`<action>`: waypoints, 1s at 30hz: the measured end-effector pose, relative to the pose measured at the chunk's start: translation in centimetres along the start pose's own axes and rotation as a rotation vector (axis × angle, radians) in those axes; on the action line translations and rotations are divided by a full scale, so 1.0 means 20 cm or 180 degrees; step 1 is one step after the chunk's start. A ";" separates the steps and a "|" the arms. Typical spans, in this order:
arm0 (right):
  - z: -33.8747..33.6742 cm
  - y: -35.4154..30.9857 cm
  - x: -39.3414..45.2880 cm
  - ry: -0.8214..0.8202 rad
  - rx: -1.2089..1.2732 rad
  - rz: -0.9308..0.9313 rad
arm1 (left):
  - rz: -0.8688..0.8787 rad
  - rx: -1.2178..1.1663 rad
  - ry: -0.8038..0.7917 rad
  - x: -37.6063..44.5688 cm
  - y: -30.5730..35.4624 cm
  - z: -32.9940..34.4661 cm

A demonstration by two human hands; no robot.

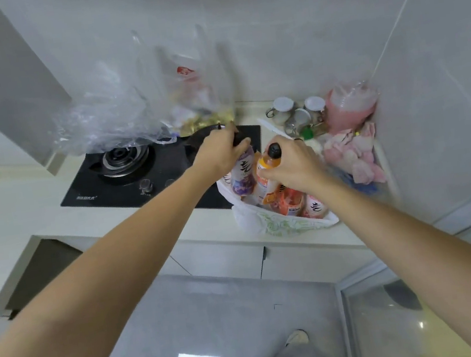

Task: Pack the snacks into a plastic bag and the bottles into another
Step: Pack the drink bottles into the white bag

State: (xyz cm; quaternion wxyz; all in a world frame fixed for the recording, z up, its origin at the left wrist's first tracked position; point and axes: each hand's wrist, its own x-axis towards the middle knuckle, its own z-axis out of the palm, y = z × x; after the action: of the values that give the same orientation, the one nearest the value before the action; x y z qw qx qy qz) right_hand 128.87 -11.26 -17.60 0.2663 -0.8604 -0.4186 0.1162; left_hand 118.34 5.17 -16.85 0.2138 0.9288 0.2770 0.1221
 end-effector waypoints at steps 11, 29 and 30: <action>0.28 0.19 0.09 -0.0433 -0.0402 -0.0164 | -0.0353 -0.0044 -0.0493 0.12 -0.16 0.34; 0.48 0.22 0.07 -0.0402 -0.1468 -0.0284 | 0.0524 -0.0208 -0.0862 0.17 -0.34 0.52; 0.48 0.22 0.07 -0.0375 -0.1432 -0.0240 | 0.0576 -0.0216 -0.0862 0.17 -0.35 0.53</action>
State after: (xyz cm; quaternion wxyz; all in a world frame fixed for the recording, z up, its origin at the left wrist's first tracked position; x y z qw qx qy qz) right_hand 128.50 -8.98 -27.99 0.0470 -0.8736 -0.4806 0.0599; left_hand 121.53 8.97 -29.07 0.2685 0.9502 0.1565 0.0238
